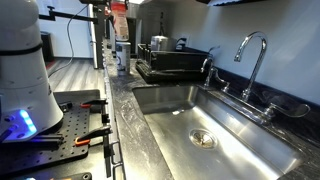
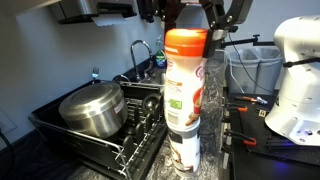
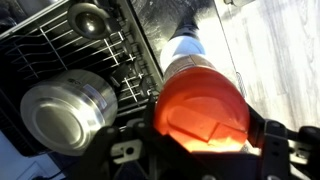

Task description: Pick up the bottle and put it on top of the other bottle

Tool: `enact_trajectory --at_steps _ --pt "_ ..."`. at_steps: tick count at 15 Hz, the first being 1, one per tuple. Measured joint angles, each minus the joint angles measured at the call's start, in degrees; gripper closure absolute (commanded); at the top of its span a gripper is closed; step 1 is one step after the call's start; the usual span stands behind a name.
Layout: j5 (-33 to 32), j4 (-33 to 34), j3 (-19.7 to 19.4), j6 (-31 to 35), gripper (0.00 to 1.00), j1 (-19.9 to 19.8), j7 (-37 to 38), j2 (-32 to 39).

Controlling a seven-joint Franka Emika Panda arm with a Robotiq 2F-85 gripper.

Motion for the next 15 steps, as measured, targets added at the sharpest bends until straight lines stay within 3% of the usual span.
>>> enact_trajectory --at_steps 15 --pt "-0.4 1.0 1.3 -3.2 0.44 0.0 0.4 1.4"
